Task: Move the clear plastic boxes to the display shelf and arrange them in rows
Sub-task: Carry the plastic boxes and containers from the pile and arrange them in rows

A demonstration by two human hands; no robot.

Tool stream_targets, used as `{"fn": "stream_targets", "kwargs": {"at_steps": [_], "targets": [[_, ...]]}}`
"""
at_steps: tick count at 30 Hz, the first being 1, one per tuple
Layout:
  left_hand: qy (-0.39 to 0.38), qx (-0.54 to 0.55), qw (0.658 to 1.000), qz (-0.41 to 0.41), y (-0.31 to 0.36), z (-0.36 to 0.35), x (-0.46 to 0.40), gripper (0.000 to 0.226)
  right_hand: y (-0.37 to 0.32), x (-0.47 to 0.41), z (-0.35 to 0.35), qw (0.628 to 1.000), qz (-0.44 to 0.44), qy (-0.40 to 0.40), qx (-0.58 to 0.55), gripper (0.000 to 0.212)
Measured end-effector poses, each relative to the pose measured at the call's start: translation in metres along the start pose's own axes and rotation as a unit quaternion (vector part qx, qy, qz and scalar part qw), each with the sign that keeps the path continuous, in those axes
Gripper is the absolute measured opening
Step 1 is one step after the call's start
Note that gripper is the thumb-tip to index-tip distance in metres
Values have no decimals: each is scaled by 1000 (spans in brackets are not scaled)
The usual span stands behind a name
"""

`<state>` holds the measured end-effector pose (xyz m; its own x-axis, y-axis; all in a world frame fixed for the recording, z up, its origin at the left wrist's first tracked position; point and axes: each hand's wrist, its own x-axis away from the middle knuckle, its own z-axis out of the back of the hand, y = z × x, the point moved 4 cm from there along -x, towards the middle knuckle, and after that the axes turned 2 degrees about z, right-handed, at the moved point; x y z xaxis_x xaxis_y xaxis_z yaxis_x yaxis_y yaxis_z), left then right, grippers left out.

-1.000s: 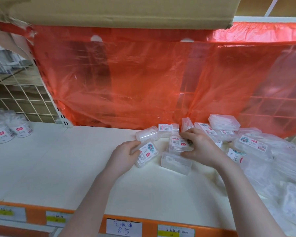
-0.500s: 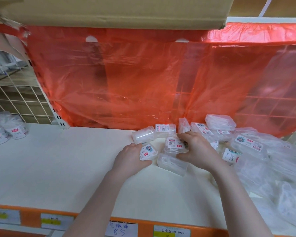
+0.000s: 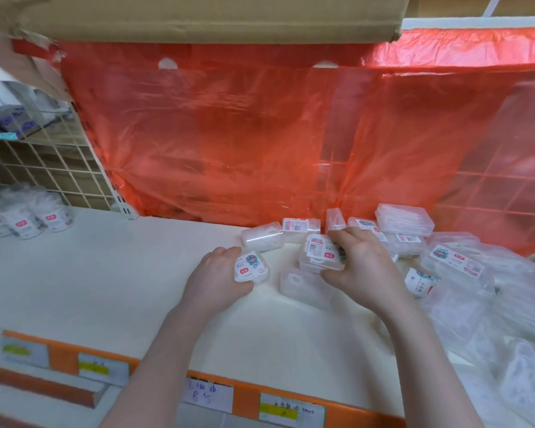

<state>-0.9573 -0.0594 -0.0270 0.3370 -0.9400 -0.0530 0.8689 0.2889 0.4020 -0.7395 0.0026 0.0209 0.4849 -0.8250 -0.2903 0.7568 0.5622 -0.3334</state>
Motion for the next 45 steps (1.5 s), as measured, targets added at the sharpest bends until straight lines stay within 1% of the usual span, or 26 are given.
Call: {"fn": "stream_targets", "kwargs": {"at_steps": [3,6,8,10,12,16,20,24,28,31,34,39,42,45], "targets": [[21,-9,999,26,-12,12,13,60,-5,2,-4,1000,14,13,-1,57],[36,-11,998,50,-28,21,27,60,-16,5,-7,999,31,26,-5,56],[33,-12,998,60,-39,28,37,63,-28,6,-13,999,42,23,-5,57],[24,-3,997,72,-49,35,46,71,-41,7,-18,998,57,12,-11,60],[24,9,996,80,-61,43,55,80,-60,9,-23,997,78,-3,-8,62],[43,7,995,85,-91,64,71,76,-103,11,-37,994,101,-31,-15,63],[59,-5,995,83,-137,93,88,86,-159,11,-58,992,116,-38,-24,65],[61,-9,993,98,-202,128,111,79,-227,12,-84,992,120,-25,-32,63],[68,-16,993,96,-275,165,139,81,-304,17,-115,992,117,-16,-50,61],[72,-19,991,109,-322,193,160,68,-359,18,-137,991,123,-18,-54,61],[67,-14,990,123,-366,218,177,66,-411,14,-154,989,134,-31,-61,60],[81,-3,986,147,-427,248,189,61,-479,-9,-175,985,159,-36,-62,61],[81,6,982,171,-464,260,189,50,-514,-25,-194,982,172,-42,-64,59],[80,6,982,168,-497,273,181,54,-545,-44,-215,981,174,-44,-78,57]]}}
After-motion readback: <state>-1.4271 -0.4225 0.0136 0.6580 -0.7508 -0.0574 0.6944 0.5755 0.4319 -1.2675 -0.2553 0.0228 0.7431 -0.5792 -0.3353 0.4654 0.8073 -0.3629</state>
